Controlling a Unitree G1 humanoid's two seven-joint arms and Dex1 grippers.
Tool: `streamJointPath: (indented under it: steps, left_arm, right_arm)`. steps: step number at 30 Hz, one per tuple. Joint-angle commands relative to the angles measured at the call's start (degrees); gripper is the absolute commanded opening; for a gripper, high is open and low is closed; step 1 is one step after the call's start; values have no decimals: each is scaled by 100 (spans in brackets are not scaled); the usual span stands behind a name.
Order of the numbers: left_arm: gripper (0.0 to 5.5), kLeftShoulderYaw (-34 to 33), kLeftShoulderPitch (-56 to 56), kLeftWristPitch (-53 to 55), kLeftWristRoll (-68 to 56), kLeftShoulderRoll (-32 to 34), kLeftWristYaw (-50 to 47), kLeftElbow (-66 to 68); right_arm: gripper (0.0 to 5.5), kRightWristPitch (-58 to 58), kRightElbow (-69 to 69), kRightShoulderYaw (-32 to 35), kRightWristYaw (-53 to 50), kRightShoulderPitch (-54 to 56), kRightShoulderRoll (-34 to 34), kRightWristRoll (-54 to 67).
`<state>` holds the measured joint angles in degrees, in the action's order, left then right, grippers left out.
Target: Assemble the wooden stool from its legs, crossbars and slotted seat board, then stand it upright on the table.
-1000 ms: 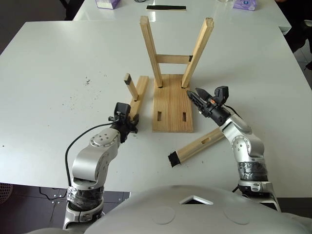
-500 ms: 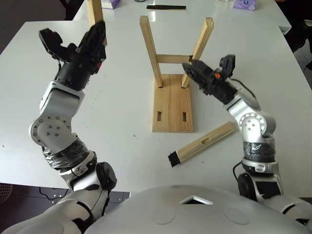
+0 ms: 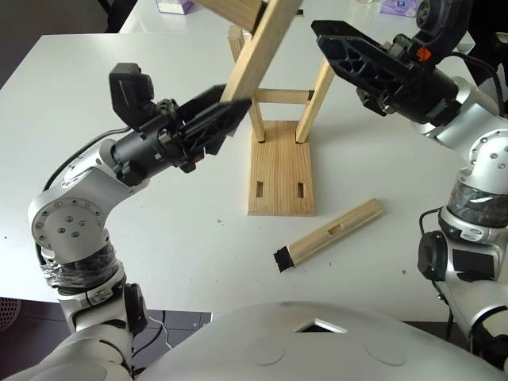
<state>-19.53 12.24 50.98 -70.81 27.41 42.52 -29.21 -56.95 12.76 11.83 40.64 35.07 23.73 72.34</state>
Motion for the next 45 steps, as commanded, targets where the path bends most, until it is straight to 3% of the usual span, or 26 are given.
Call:
streamJointPath:
  steps: [1, 16, 27, 44, 45]
  left_arm:
    - [200, 262, -59, -215, 129, 120, 260, 29]
    - [200, 770, -323, -520, 184, 225, 517, -61]
    - [200, 869, -296, -585, 256, 359, 642, 44]
    - [200, 894, -311, -715, 606, 393, 445, 462]
    - [237, 920, -324, -707, 602, 369, 430, 458]
  right_arm:
    - [359, -142, -157, -142, 55, 285, 53, 77]
    - [359, -159, -190, -336, 132, 382, -149, 228]
    - [202, -176, -118, -296, 242, 416, -108, 384]
    - [199, 178, -94, -233, 662, 187, 197, -255]
    - [199, 226, -91, -237, 647, 187, 163, -300]
